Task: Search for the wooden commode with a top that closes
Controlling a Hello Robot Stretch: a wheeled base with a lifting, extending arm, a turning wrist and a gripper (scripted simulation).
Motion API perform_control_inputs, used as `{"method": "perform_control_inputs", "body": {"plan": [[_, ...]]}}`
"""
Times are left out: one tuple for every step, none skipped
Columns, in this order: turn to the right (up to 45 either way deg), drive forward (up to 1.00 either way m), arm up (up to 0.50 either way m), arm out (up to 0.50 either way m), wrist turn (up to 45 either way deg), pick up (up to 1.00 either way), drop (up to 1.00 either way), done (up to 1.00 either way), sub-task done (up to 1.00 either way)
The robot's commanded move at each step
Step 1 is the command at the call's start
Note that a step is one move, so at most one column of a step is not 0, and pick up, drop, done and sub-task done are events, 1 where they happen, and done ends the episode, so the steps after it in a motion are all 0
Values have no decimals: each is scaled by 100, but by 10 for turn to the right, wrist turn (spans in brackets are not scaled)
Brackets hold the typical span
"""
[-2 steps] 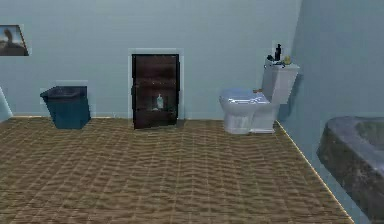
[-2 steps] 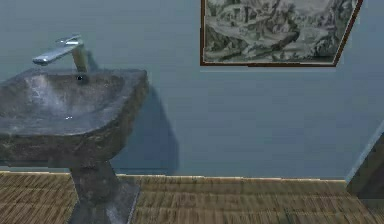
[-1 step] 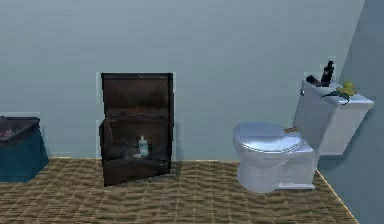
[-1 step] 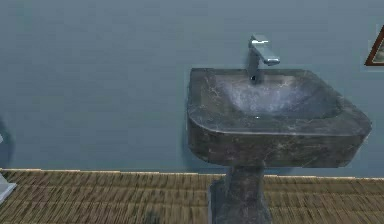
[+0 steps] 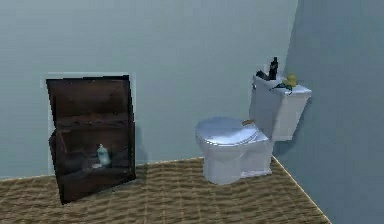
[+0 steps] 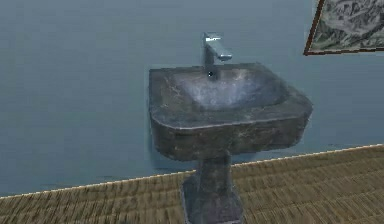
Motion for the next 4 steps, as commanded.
{"method": "perform_control_inputs", "body": {"plan": [[0, 15, 0, 0, 0, 0, 0, 0, 0], [-30, 0, 0, 0, 0, 0, 0, 0, 0], [0, 50, 0, 0, 0, 0, 0, 0, 0], [-390, 0, 0, 0, 0, 0, 0, 0, 0]]}}
